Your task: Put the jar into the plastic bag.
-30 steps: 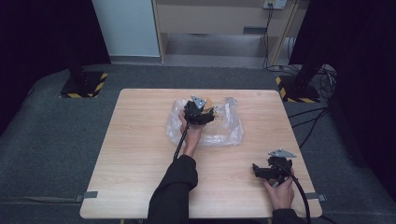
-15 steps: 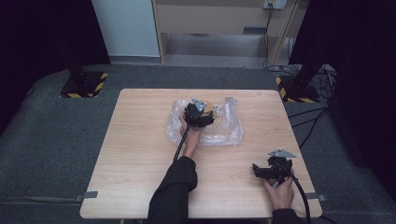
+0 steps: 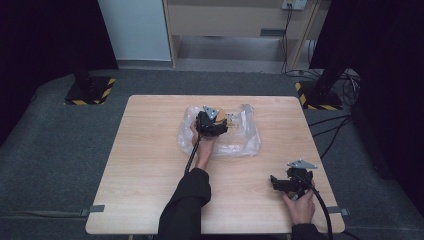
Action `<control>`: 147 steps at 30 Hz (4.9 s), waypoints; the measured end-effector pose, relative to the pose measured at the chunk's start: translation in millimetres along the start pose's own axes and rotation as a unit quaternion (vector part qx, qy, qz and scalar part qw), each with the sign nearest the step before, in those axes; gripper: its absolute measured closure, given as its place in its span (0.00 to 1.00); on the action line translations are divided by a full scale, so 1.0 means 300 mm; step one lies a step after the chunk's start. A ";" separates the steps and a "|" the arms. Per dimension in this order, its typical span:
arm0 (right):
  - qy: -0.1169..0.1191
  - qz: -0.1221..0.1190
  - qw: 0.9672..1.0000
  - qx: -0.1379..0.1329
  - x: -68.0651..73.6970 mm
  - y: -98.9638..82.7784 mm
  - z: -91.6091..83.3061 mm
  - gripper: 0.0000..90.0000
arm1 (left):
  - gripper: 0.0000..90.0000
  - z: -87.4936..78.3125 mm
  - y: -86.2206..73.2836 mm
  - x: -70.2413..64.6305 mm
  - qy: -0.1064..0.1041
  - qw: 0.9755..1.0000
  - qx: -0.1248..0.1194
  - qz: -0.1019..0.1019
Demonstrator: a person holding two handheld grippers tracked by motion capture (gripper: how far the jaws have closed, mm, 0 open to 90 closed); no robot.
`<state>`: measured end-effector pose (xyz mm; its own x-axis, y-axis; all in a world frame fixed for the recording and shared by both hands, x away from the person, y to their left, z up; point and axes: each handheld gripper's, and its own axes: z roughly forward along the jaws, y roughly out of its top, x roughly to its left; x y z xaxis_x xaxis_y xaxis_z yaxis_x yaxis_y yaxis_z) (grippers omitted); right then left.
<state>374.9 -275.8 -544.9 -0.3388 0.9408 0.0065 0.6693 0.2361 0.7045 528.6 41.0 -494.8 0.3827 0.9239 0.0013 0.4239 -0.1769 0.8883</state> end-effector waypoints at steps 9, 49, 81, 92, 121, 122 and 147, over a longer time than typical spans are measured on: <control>0.000 0.000 1.000 0.000 0.000 0.000 0.000 0.01 | 0.20 -0.007 -0.002 -0.013 0.005 1.000 -0.001 0.015; 0.000 0.000 1.000 0.000 0.000 0.000 0.000 0.01 | 0.06 -0.160 -0.058 0.015 -0.035 0.999 0.023 -0.013; 0.000 0.000 1.000 0.000 0.000 0.000 0.000 0.01 | 0.06 -0.448 -0.202 0.033 -0.113 0.993 -0.031 -0.025; 0.000 0.000 1.000 0.000 0.000 0.000 0.000 0.01 | 0.07 -0.543 -0.295 0.083 -0.106 0.992 -0.039 -0.053; 0.000 0.000 1.000 0.000 0.000 0.000 0.000 0.01 | 0.07 -0.660 -0.401 0.120 -0.081 0.993 -0.043 -0.077; 0.000 0.000 1.000 0.000 0.000 0.000 0.000 0.01 | 0.07 -0.667 -0.408 0.123 -0.077 0.993 -0.043 -0.079; 0.000 0.000 1.000 0.000 0.000 0.000 0.000 0.01 | 0.07 -0.728 -0.478 0.220 -0.029 0.994 -0.047 -0.092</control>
<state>375.0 -275.7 -544.9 -0.3378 0.9412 0.0064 0.6693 0.2355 0.7047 313.9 201.5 -521.7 0.3535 0.9161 -0.1890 0.4141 0.0279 0.9098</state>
